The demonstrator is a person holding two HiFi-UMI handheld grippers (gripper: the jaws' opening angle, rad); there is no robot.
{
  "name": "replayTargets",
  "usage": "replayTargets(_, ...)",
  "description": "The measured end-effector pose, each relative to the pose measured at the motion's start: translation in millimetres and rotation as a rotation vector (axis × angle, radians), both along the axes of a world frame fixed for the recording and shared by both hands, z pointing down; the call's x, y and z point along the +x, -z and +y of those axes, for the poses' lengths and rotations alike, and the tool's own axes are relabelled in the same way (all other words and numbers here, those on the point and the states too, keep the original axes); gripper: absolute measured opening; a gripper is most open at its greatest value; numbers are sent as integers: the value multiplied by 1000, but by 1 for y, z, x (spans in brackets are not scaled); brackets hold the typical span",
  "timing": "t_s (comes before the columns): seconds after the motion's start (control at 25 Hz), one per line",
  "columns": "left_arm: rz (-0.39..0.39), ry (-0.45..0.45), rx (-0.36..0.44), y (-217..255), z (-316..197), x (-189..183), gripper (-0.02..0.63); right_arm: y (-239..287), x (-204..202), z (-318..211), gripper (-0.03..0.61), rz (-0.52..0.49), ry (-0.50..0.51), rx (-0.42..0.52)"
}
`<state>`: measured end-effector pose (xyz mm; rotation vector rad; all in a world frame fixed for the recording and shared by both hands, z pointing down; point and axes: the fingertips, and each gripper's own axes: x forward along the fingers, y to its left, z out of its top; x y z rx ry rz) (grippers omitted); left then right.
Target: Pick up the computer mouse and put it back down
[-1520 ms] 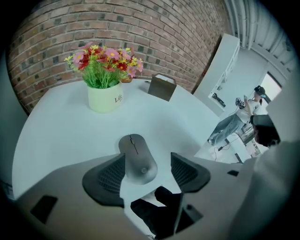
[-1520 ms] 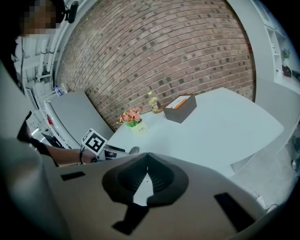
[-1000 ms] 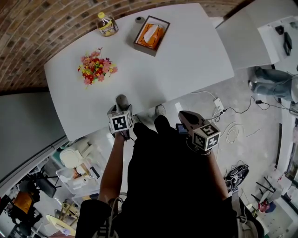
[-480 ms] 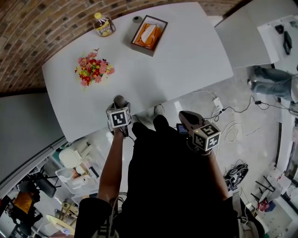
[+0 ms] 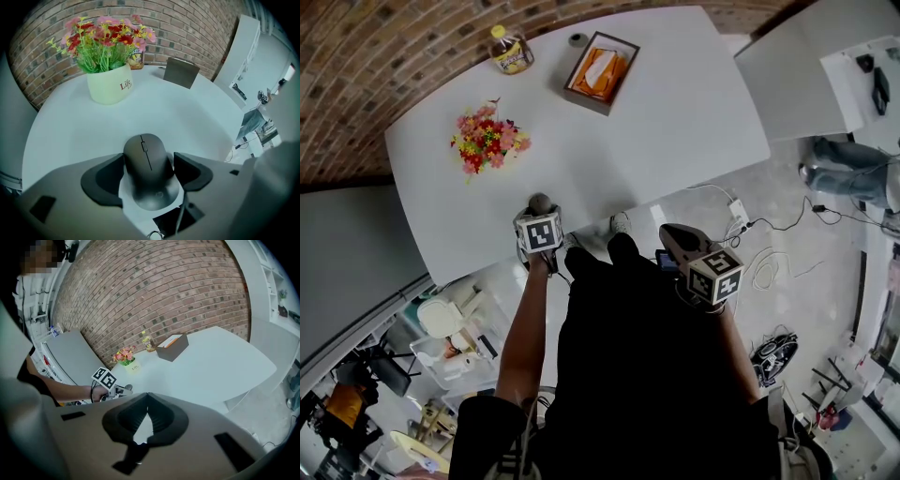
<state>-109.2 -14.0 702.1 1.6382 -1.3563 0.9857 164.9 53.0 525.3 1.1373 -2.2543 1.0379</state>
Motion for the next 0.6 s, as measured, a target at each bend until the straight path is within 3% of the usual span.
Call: replayTargets(0.6,-9,8,-30,-10,6,0,342,-2,0,0,17,-11,-8,0)
